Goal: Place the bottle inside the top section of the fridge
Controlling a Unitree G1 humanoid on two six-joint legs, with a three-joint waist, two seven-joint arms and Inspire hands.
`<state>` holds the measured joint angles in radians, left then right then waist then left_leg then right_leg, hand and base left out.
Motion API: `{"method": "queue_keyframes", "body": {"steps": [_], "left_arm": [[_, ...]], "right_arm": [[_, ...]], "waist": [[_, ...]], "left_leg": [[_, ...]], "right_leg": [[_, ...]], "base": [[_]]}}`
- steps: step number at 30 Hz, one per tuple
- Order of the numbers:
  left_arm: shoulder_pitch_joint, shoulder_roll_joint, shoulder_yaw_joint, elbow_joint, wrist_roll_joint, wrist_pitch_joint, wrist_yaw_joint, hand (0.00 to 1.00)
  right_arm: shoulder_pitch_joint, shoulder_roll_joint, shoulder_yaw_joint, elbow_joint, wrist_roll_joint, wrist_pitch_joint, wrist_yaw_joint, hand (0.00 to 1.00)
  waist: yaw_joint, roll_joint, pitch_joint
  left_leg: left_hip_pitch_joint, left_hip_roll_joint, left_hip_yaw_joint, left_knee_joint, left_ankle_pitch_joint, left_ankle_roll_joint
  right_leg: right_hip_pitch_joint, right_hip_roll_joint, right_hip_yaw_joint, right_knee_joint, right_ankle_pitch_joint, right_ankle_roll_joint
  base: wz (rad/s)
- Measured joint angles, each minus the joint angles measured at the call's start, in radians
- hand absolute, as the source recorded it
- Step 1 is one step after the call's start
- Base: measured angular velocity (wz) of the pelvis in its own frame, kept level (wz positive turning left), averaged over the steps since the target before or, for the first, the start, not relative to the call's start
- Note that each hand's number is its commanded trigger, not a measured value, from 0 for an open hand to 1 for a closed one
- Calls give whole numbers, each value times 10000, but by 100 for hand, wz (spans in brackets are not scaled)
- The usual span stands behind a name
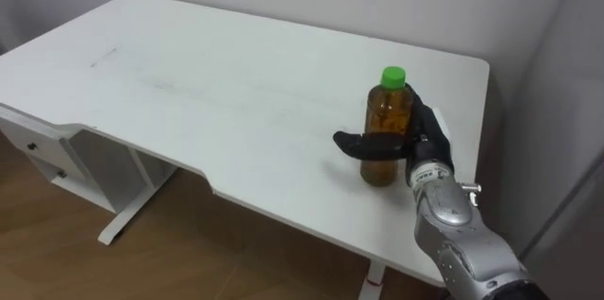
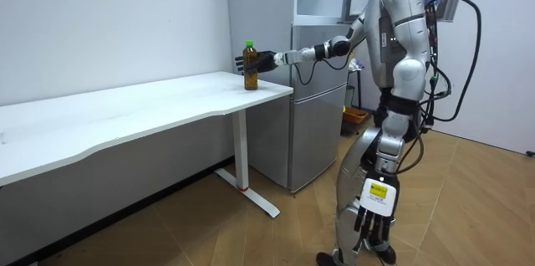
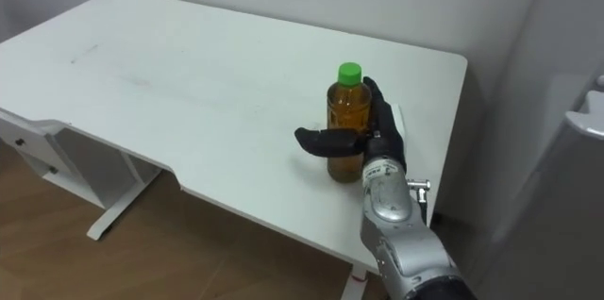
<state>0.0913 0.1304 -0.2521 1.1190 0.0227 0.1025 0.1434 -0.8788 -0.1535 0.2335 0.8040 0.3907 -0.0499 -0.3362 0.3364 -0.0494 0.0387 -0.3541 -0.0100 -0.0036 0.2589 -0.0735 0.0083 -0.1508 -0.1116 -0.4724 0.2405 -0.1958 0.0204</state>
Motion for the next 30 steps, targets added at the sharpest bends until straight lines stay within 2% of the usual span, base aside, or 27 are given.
{"method": "queue_keyframes", "body": {"steps": [1, 2, 21, 30], "left_arm": [[-1, 0, -4, -2, -108, 1, 1, 0], [0, -1, -3, 0, -113, 3, 1, 0], [104, 4, -84, 1, -110, -27, -299, 0], [118, 20, -7, -61, -103, -236, -454, 0]], "right_arm": [[0, 0, -6, 0, 15, 0, -17, 59], [0, 0, -9, 1, 21, 0, -24, 100], [30, -4, 5, 236, 413, 85, -87, 100], [44, -32, 6, 246, 402, 85, 102, 100]], "waist": [[0, 0, 0], [0, 0, 0], [13, -20, 13], [6, -14, 12]], "left_leg": [[1, -4, -1, -12, 14, 4], [1, -7, -2, -19, 23, 7], [8, -28, -14, -89, 69, 24], [26, -20, -23, -88, 68, 25]], "right_leg": [[1, -2, -5, 1, 1, -1], [1, -6, -11, 3, 1, -2], [-21, -56, -59, 26, 3, 2], [14, -70, -63, 10, 3, 4]], "base": [[0], [0], [0], [0]]}}
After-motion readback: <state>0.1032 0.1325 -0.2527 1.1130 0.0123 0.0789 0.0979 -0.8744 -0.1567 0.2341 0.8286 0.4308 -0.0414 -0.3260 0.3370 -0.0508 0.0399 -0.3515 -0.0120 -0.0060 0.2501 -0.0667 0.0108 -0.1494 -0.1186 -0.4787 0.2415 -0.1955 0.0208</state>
